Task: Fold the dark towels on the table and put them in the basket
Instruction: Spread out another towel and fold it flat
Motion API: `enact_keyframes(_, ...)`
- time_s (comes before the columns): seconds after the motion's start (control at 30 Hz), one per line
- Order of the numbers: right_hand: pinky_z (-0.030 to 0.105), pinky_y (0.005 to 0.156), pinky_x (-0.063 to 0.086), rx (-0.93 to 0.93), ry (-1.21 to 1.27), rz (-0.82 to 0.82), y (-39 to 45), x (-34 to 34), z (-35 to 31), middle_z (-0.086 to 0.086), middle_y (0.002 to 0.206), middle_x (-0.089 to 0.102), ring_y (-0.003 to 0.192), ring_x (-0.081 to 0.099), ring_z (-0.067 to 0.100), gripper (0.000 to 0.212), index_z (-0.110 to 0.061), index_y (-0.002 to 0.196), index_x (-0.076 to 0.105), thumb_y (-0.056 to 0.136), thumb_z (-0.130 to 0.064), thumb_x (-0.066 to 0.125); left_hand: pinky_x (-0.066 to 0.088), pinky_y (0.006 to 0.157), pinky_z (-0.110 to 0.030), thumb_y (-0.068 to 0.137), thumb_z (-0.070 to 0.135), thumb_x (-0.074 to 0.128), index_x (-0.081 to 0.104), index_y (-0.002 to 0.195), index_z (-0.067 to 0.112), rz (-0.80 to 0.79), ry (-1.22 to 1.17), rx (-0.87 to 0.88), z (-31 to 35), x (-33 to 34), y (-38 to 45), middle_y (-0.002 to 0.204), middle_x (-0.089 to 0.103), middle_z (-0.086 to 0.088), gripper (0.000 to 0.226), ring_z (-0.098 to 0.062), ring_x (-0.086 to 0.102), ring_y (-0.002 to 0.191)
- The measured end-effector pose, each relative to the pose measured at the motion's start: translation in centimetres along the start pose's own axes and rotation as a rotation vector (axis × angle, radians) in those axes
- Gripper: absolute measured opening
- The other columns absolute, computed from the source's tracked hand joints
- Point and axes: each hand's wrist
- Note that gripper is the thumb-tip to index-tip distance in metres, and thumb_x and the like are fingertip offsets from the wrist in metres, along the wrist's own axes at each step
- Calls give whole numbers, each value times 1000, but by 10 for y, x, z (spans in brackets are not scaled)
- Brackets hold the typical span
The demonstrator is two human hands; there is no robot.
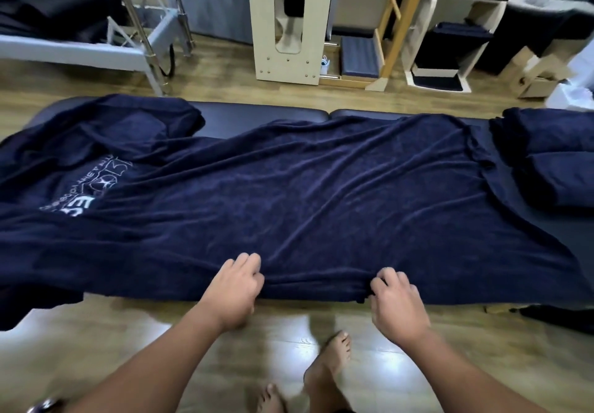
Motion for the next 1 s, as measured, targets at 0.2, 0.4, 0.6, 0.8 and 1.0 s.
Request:
enact_keyframes(0.2,39,79,49,-59,199,-527,2,-29,-16,-10,96,54,89,57,17,19,-23,83,54,85,-42,55,44,59,-37,85,22,70,61,78,8,-718,-363,-40,-13,-27,2,77,61,-4,18,-21,54,70)
enact_keyframes(0.4,36,93,46,-24,139,-326,21,-32,-21,-6,116,47,114,50,21,27,-24,119,58,96,-36,51,52,87,-39,96,39,57,56,93,20,-410,-276,-145,-22,-43,29,101,56,1,19,-25,61,100)
enact_keyframes(0.6,43,102,43,91,143,-301,67,-49,-5,-5,147,36,131,39,25,41,-27,137,52,97,-36,50,49,96,-46,99,39,51,37,145,26,-315,-210,-225,-24,-43,73,144,34,-7,49,-31,40,129)
enact_keyframes(0.8,44,104,42,140,197,-299,145,-61,33,-3,152,32,135,35,25,47,-26,145,46,99,-38,51,42,105,-49,101,46,46,17,156,30,-315,-226,-328,-29,-53,151,159,18,-10,64,-34,28,139)
enact_keyframes(1.0,46,100,43,172,219,-258,232,-64,66,-6,150,36,131,37,25,47,-28,143,45,98,-41,51,48,93,-44,99,48,50,38,134,24,-202,-257,-498,-46,-67,239,130,38,-8,45,-28,41,119)
Point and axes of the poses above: each hand's wrist, its own y-axis towards the middle knuckle, its own x-axis out of the palm, z = x × y
